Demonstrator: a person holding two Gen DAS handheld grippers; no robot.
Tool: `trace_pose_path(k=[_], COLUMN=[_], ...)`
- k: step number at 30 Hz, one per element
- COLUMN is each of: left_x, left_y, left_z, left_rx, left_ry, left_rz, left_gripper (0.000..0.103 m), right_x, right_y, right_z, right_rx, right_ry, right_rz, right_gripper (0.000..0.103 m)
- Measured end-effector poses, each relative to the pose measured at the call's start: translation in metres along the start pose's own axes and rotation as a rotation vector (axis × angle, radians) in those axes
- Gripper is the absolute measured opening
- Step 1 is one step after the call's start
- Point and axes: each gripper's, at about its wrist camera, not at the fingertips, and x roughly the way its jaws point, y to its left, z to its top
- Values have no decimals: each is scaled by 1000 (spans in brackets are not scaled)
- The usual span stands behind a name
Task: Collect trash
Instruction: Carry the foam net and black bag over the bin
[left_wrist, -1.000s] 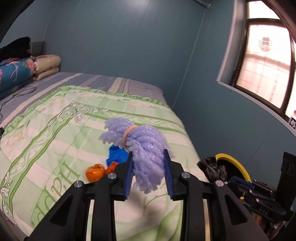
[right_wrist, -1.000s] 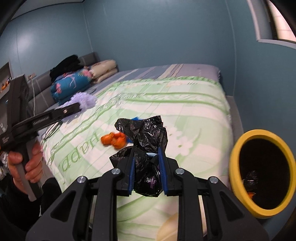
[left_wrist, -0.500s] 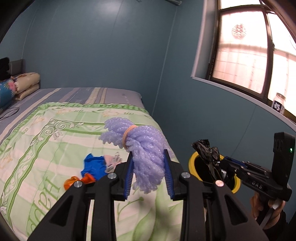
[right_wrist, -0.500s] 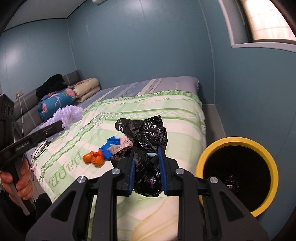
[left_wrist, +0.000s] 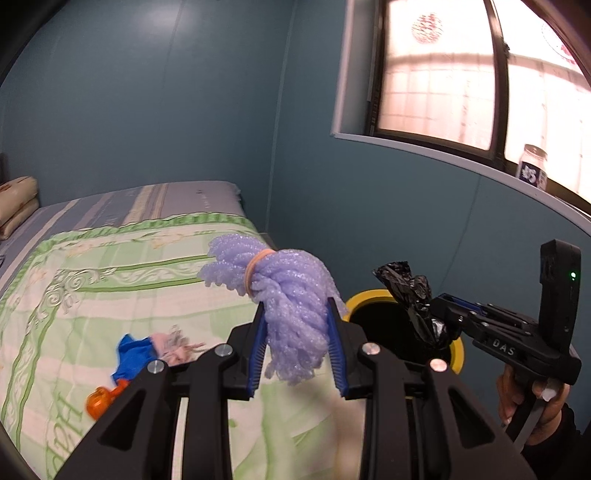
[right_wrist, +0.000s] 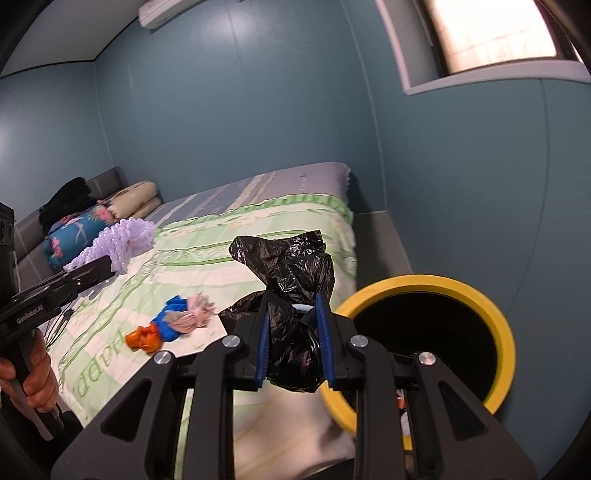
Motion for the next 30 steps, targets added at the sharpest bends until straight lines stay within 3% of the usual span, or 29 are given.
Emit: trace_pose_path(k=[16, 30], left_x=[64, 96], left_y=[-75, -105], left_z=[11, 13], left_rx=[104, 133], left_ry=[45, 84], left_rz=[-144, -204], left_gripper=[28, 28], right_x=[2, 9], right_y=[-72, -93], right_z=[2, -7], right_rx=[88, 153], right_ry=[-18, -5], right_rz=[-133, -195], right_gripper=[22, 22])
